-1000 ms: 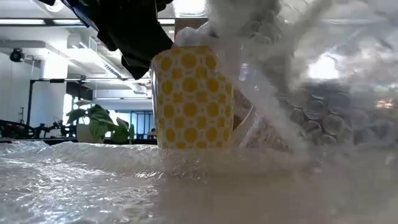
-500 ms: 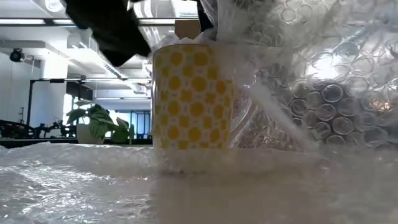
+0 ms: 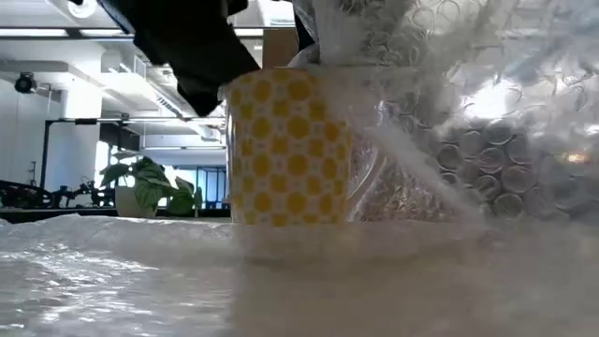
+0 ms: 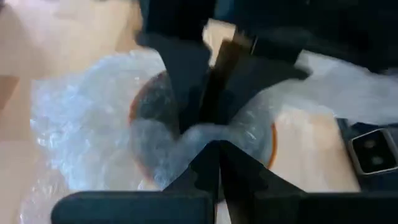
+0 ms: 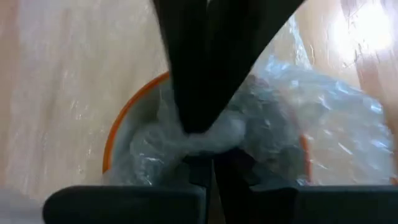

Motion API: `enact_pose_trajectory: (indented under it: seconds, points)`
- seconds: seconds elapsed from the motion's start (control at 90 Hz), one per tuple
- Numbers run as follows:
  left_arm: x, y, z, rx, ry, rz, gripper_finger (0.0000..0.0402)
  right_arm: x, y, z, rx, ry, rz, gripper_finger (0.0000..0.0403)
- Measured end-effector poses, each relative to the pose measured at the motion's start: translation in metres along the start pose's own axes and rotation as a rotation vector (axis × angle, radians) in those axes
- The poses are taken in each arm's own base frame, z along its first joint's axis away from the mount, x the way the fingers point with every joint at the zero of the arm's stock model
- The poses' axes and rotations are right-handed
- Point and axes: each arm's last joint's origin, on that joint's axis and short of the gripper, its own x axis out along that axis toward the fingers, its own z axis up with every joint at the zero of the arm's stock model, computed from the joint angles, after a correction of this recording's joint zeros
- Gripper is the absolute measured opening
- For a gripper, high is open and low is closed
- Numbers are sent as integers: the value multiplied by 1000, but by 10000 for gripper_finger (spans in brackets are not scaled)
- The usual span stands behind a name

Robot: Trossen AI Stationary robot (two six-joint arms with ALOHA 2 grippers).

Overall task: Wrap mug
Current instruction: Wrap the yellow mug with bubble wrap

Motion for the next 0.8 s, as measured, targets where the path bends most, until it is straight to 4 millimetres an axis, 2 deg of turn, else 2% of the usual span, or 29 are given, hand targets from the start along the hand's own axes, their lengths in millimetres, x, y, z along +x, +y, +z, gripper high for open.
enact_pose_trajectory:
  seconds: [0.189, 0.333, 0.444, 0.633, 0.8]
  points:
    - [12, 2, -10, 7, 47, 17, 0, -12, 0, 8, -1, 5, 3, 2]
    - [11, 2, -9, 7, 46, 13, 0, -50, -5, 27, 3, -14, 3, 2]
    - [11, 2, -9, 6, 47, 13, 0, -69, -11, 27, -9, 19, -48, 2]
    - [9, 2, -8, 5, 45, 7, 0, -60, -24, 16, -14, 66, -171, 2]
    - [7, 1, -6, 2, 36, -1, 0, -27, -43, -8, 31, 185, -232, 2]
